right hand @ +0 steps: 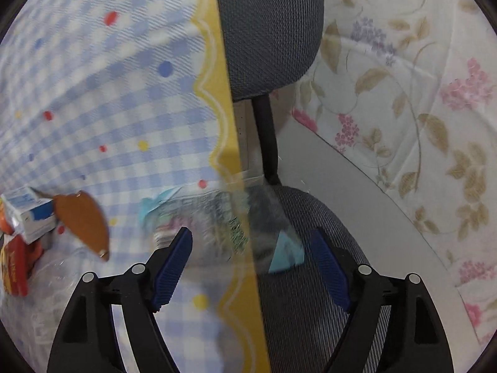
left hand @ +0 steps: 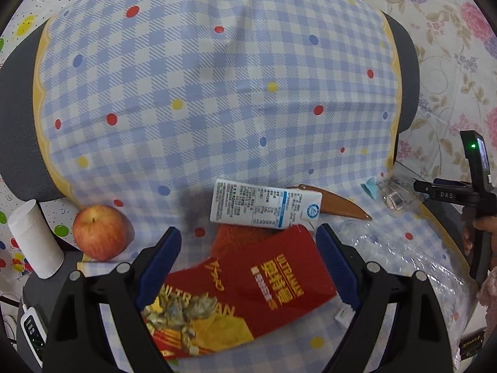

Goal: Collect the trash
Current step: 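Return both grippers to the chair and grasp the clear plastic bag with the right gripper, then grasp the red card packet with the left gripper while the right holds the plastic bag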

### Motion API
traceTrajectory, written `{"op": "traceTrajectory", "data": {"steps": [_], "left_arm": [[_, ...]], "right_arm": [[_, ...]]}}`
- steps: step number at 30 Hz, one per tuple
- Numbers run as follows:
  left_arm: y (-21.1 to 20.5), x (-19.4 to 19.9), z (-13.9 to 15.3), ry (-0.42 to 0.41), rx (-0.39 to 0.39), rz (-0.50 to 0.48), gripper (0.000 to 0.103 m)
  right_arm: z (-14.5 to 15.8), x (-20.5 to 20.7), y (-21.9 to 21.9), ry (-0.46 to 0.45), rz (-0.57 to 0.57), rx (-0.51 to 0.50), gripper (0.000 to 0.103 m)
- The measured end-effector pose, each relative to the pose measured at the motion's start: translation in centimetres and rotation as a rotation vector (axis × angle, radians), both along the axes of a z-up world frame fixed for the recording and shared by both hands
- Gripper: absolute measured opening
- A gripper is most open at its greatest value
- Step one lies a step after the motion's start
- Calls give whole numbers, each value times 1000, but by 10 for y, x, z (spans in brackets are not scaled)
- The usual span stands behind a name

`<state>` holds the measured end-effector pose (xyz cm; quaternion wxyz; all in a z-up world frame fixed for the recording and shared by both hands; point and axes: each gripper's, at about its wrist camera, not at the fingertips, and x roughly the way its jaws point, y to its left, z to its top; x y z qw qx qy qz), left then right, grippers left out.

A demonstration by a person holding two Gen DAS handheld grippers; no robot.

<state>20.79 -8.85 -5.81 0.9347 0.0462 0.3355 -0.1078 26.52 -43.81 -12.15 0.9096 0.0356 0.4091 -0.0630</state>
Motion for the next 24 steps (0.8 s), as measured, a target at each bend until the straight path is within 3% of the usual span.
{"op": "traceTrajectory", "data": {"steps": [5, 10, 11, 13, 15, 18, 21, 24], "left_arm": [[-1, 13, -4, 8, -8, 10, 86], [-5, 13, -8, 16, -9, 0, 86], [-4, 11, -8, 20, -15, -2, 86], [-3, 9, -10, 28, -18, -2, 86], [-1, 4, -11, 36, -23, -3, 86], [5, -6, -9, 42, -29, -2, 86], [14, -19, -3, 28, -24, 2, 86], [26, -29, 2, 19, -33, 18, 86]], "right_arm": [[-21, 26, -12, 80, -2, 7, 90], [-26, 27, 8, 129, 35, -121, 89], [-25, 24, 11, 130, 52, -123, 86], [-24, 19, 14, 122, 73, -121, 69], [-21, 11, 18, 103, 89, -111, 19], [-11, 2, 26, 68, 96, -98, 9], [23, -23, 27, -44, 91, -18, 8], [62, -52, 40, -137, 93, -46, 7]]}}
